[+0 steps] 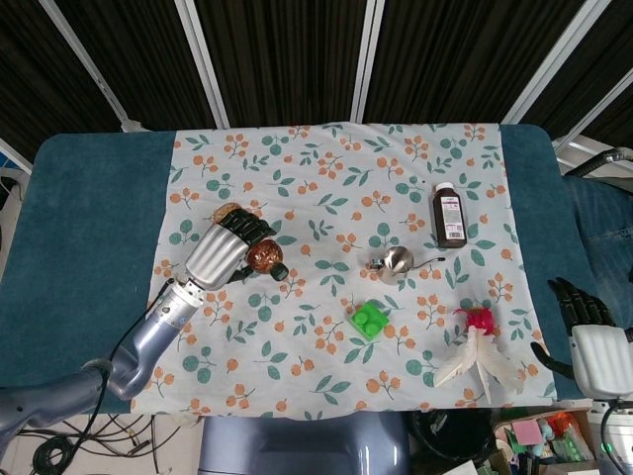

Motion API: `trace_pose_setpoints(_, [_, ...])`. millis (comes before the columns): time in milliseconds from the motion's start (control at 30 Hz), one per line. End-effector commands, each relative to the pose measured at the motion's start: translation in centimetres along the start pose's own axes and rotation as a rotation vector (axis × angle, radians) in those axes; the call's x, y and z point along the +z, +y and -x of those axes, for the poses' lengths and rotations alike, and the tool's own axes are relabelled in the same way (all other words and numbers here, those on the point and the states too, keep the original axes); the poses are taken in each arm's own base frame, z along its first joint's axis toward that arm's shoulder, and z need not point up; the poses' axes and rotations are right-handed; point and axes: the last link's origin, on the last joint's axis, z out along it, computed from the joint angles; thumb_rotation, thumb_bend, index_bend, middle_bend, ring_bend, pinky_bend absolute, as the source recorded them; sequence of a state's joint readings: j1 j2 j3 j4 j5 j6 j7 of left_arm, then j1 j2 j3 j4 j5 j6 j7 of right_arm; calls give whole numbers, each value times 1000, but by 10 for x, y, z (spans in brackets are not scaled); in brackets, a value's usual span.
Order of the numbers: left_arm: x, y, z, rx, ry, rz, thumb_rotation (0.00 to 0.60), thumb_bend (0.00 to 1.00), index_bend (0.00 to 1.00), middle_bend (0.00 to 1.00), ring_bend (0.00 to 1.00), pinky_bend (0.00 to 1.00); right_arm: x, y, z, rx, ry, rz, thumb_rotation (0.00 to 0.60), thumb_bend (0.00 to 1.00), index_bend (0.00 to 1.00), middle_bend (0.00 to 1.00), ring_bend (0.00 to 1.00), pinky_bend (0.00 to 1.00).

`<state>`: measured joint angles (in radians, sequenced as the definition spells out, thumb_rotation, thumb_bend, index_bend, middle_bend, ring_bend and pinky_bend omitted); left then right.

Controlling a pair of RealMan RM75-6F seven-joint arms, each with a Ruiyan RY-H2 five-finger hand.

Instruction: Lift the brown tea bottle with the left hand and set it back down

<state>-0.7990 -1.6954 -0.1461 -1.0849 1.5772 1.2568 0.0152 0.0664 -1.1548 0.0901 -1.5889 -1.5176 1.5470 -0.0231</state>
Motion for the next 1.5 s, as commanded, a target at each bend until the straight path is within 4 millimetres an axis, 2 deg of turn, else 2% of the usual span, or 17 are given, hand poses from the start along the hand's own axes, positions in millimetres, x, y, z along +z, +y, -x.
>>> trace_pose_setpoints(33, [0,34,-7,-847,-136,-123,600,510,329,343,275,297,0,0,0,2,0,1,600,112,116,86,140,165])
trace_pose_setpoints(133, [2,37,-32,-1184,-253,-165,600,511,325,341,274,297,0,0,0,2,2,-2,600,112,116,86,140,165])
trace_pose_setpoints(267, [1,39,-51,-1465,-359,-201,600,511,310,323,267,293,0,-1,0,2,2,-3,600,112,116,86,140,165])
trace_pose_setpoints(367, [0,40,-65,-1756,-417,-232,600,510,292,312,261,292,0,-1,0,1,3,-4,600,113,116,86,140,165])
trace_pose_setpoints(467, [-1,30,-69,-1892,-427,-201,600,509,287,308,249,291,0,-1,0,1,4,-4,600,112,116,86,139,165])
trace_pose_setpoints(600, [-3,13,-64,-1922,-450,-151,600,509,285,307,248,291,0,-1,0,0,4,-3,600,111,116,86,139,165])
trace_pose_setpoints(667, [-4,8,-57,-1810,-475,-120,600,509,284,307,248,291,0,-1,0,0,3,-2,600,112,116,86,140,165])
trace_pose_setpoints(800, [-8,5,-33,-1386,-485,-49,600,509,284,308,248,290,0,0,0,0,3,-1,600,112,116,86,139,165])
trace_pose_setpoints(967, [-9,8,-4,-888,-303,-33,600,509,281,310,248,287,0,0,0,-1,4,-1,600,113,116,86,140,165])
trace_pose_setpoints(1300, [-16,8,34,0,-123,11,600,509,263,311,248,284,0,0,0,0,2,-1,600,112,116,86,140,165])
trace_pose_setpoints(1500, [-19,9,46,253,-74,78,600,509,242,311,248,285,0,0,0,-1,2,0,600,112,117,88,140,165])
